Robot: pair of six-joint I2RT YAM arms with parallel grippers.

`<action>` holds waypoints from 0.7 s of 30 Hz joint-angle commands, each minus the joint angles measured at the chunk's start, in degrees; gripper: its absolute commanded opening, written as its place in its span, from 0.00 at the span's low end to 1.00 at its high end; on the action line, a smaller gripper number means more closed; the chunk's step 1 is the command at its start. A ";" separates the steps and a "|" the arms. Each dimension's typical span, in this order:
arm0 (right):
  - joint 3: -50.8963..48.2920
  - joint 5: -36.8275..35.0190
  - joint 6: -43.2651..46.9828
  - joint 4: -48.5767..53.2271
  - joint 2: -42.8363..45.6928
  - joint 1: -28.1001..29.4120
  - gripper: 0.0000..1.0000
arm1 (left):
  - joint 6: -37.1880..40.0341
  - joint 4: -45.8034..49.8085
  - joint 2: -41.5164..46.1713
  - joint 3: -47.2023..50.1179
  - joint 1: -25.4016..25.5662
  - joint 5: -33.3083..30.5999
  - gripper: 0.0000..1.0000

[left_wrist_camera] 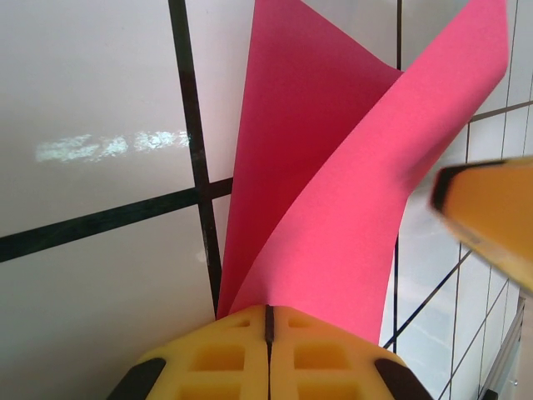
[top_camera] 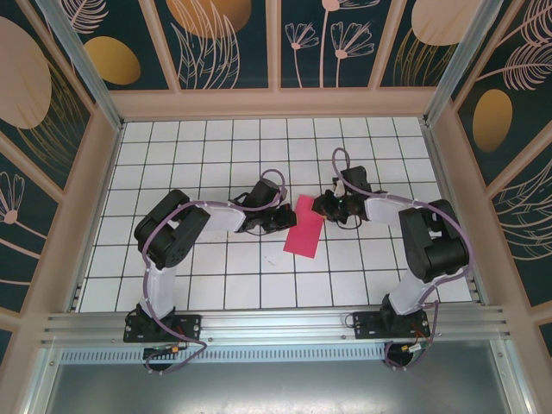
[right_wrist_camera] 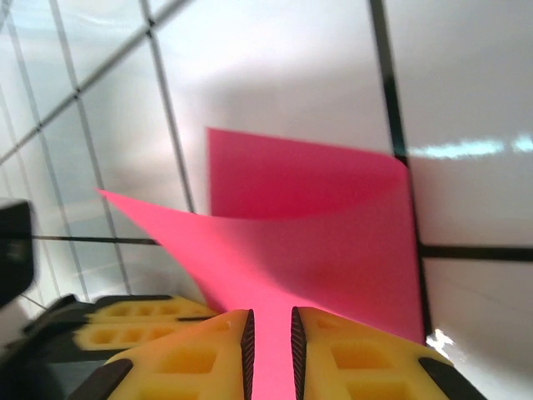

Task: Fold a paper plane with a square sheet of paper (pick it up from the middle)
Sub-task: Fold the square sheet of paper in half at the center of the table.

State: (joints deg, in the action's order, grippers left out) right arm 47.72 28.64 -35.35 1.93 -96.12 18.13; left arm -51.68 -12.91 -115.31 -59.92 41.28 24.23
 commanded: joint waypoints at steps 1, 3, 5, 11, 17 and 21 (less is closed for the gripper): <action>1.93 1.32 1.61 0.18 0.36 -1.20 0.23 | 1.12 4.52 -3.77 0.95 1.12 -1.13 0.08; 1.63 1.79 1.34 -0.59 -1.47 -1.67 0.23 | 1.18 4.55 -3.86 0.76 1.07 -0.93 0.08; 1.17 1.50 1.34 -1.26 -2.59 -1.83 0.23 | 1.39 4.73 -3.86 0.55 1.09 -0.93 0.08; 0.18 -1.68 1.34 -0.62 -6.73 -2.46 0.23 | 1.49 4.85 -3.81 0.73 1.09 -1.02 0.08; 2.20 -4.02 1.47 3.29 -7.45 -2.48 0.23 | 1.49 4.84 -3.65 0.92 1.03 -1.04 0.08; 3.92 -0.92 1.80 3.32 -2.59 -2.52 0.24 | 1.58 4.91 -3.45 1.03 1.01 -1.11 0.08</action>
State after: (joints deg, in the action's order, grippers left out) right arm 49.82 28.49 -34.79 2.66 -101.86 15.90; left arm -51.62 -13.06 -115.42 -59.96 41.34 24.23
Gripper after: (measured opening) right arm 0.236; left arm 0.085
